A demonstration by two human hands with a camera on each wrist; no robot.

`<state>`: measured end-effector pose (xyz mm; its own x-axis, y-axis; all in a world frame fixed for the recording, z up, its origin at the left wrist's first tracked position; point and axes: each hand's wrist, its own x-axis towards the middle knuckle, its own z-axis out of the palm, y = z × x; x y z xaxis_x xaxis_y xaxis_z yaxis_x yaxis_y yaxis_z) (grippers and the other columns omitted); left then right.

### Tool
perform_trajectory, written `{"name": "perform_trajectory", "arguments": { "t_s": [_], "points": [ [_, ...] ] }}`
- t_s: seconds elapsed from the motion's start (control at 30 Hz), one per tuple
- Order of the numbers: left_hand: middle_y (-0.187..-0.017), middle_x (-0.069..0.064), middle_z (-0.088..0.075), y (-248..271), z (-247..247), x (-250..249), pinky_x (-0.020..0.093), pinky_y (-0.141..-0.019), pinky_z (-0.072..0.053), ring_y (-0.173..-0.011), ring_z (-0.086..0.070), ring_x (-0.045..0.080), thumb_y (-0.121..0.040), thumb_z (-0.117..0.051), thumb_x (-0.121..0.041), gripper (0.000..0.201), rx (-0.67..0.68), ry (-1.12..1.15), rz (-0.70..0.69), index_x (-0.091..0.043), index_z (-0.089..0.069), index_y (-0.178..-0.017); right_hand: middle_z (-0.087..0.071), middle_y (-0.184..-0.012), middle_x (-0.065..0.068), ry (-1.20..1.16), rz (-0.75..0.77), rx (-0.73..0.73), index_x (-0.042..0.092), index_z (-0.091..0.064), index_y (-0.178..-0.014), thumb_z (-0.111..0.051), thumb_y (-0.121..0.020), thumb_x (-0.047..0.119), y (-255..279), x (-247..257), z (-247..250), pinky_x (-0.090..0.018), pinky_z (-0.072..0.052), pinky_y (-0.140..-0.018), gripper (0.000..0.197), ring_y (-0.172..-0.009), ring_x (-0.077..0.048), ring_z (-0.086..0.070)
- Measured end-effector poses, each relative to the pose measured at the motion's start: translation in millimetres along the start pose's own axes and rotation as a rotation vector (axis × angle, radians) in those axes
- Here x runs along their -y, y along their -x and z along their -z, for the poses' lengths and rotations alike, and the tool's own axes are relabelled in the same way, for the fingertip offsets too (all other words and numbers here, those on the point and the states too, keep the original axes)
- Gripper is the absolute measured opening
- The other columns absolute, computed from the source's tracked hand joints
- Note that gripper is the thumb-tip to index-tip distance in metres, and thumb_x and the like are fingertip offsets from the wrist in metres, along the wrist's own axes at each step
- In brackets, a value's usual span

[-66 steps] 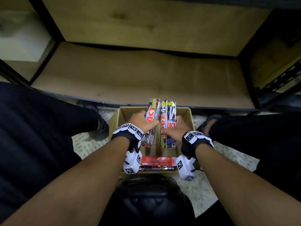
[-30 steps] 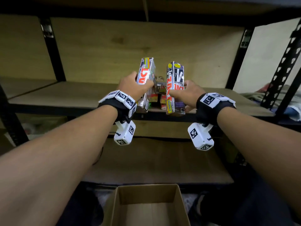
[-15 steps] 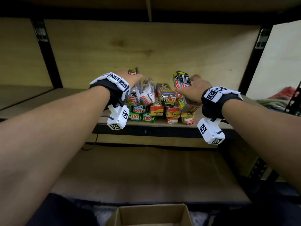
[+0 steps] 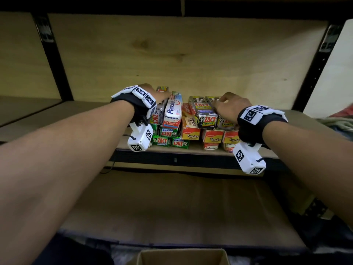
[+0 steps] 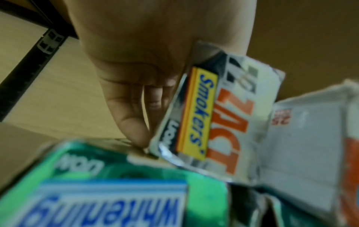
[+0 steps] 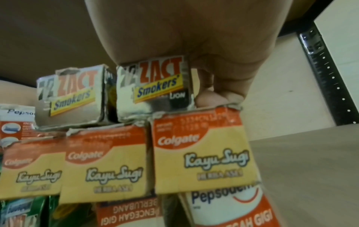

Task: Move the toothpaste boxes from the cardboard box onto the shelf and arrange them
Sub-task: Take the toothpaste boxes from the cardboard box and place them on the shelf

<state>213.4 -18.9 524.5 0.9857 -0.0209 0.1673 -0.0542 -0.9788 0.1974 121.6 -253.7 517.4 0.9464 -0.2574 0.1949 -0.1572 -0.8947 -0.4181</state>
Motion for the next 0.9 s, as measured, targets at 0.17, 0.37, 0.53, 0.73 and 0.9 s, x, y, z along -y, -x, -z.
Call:
{"name": "perform_trajectory", "arguments": {
  "t_s": [0.17, 0.37, 0.53, 0.73, 0.9],
  "points": [
    [-0.066, 0.007, -0.059, 13.6, 12.0, 3.6, 0.029, -0.062, -0.047, -0.062, -0.06, 0.026, -0.085, -0.04, -0.068, 0.063, -0.011, 0.004, -0.024, -0.01, -0.061, -0.074, -0.057, -0.131, -0.009, -0.001, 0.033, 0.005, 0.024, -0.055, -0.132, -0.041, -0.098, 0.051, 19.9, -3.3, 10.5, -0.033, -0.051, -0.081, 0.046, -0.093, -0.028, -0.055],
    [-0.059, 0.003, -0.041, 50.5, 27.6, 1.9, 0.026, -0.052, -0.03, -0.053, -0.038, 0.021, -0.093, -0.046, -0.047, 0.046, -0.09, 0.057, -0.101, -0.014, -0.039, -0.061, -0.062, -0.104, -0.005, -0.029, 0.04, 0.008, 0.024, -0.061, -0.115, -0.045, -0.097, 0.044, 53.1, -4.9, 20.4, -0.041, -0.059, -0.082, 0.032, -0.085, -0.026, -0.066],
    [-0.055, 0.002, -0.034, 77.5, 28.9, 0.0, 0.024, -0.049, -0.025, -0.049, -0.031, 0.02, -0.092, -0.05, -0.05, 0.05, -0.143, 0.066, -0.15, -0.015, -0.037, -0.058, -0.066, -0.106, -0.007, -0.025, 0.041, 0.013, 0.021, -0.06, -0.116, -0.047, -0.097, 0.04, 81.1, -6.7, 27.4, -0.043, -0.059, -0.083, 0.03, -0.092, -0.028, -0.068],
    [-0.082, 0.004, -0.059, 116.5, 30.8, -11.2, 0.032, -0.079, -0.054, -0.076, -0.055, 0.022, -0.098, -0.044, -0.046, 0.041, -0.162, -0.072, -0.24, -0.014, -0.067, -0.086, -0.068, -0.103, -0.011, 0.016, 0.023, 0.004, 0.014, -0.05, -0.117, -0.052, -0.093, 0.041, 103.7, -2.4, 25.2, -0.045, -0.062, -0.073, 0.036, -0.08, -0.03, -0.071],
    [-0.079, 0.0, -0.073, 155.4, 18.9, -14.7, 0.02, -0.06, -0.05, -0.057, -0.062, 0.014, -0.096, -0.053, -0.04, 0.036, 0.117, 0.119, -0.196, -0.012, -0.074, -0.086, -0.075, -0.091, -0.012, 0.066, 0.028, 0.084, 0.005, -0.063, -0.11, -0.053, -0.094, 0.038, 121.6, -6.7, 3.7, -0.043, -0.062, -0.073, 0.038, -0.078, -0.03, -0.074]
  ]
}}
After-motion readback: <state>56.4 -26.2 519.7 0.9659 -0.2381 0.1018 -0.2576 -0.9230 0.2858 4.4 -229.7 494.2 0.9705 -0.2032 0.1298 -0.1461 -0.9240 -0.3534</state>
